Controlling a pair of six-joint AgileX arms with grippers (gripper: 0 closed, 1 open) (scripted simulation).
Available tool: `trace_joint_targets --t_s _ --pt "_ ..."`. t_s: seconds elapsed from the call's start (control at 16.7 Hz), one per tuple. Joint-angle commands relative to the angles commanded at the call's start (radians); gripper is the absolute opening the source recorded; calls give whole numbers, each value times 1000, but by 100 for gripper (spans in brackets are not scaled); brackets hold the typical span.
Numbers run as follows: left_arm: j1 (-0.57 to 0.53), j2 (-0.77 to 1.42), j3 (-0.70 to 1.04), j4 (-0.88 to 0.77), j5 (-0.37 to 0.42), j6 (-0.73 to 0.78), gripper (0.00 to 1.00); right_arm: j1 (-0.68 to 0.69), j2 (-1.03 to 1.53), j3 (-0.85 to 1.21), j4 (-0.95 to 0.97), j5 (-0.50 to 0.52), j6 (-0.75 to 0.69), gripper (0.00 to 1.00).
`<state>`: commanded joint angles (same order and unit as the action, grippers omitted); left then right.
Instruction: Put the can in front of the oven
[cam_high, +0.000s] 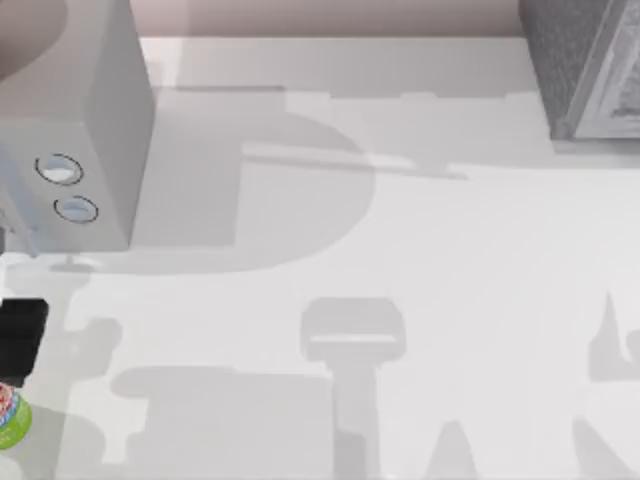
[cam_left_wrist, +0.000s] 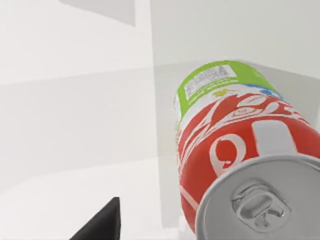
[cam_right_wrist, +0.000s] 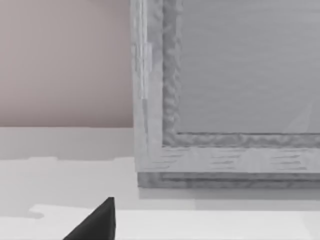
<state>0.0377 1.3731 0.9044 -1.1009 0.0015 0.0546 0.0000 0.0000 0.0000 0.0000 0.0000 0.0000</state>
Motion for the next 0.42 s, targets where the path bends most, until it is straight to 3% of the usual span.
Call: trace_joint_targets --t_s 0.42 --pt "-3 -25 137 -161 0 -3 100 0 0 0 0 0 0 100"
